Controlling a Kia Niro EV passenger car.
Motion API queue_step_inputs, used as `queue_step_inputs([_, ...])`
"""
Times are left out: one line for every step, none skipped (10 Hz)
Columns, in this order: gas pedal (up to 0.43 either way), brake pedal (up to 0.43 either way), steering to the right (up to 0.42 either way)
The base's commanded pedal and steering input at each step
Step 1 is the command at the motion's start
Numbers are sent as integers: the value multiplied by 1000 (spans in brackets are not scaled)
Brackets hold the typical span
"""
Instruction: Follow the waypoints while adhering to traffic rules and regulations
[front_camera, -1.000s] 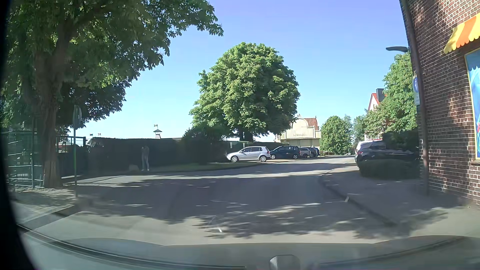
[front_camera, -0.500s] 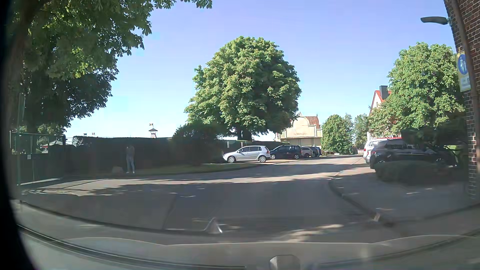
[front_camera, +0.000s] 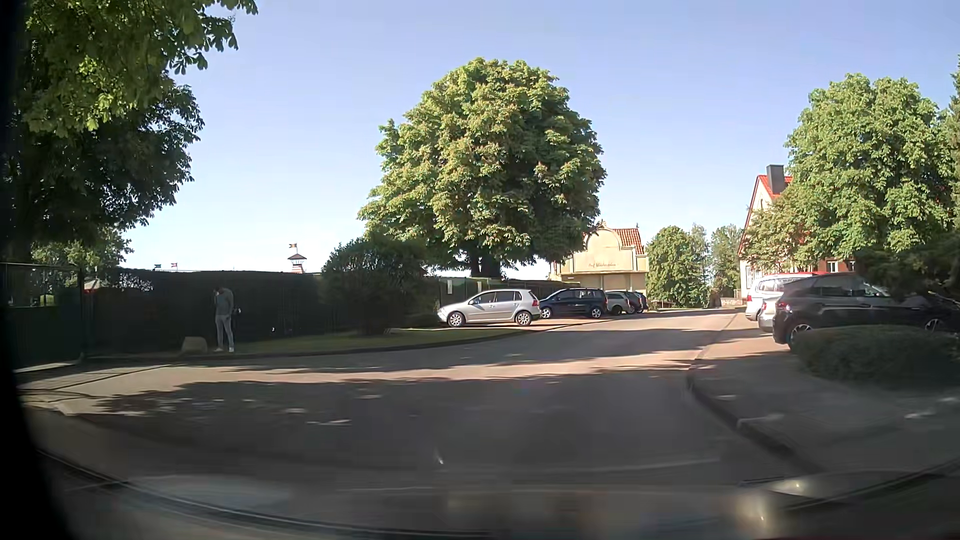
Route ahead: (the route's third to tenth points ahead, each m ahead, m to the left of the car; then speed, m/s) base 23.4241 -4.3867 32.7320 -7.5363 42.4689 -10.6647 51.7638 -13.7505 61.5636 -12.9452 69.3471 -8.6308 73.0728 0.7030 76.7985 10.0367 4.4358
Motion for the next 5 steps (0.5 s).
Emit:
queue_step_inputs([79,6,8])
queue_step_inputs([79,6,16])
queue_step_inputs([79,6,26])
queue_step_inputs([79,6,38])
queue_step_inputs([79,6,54])
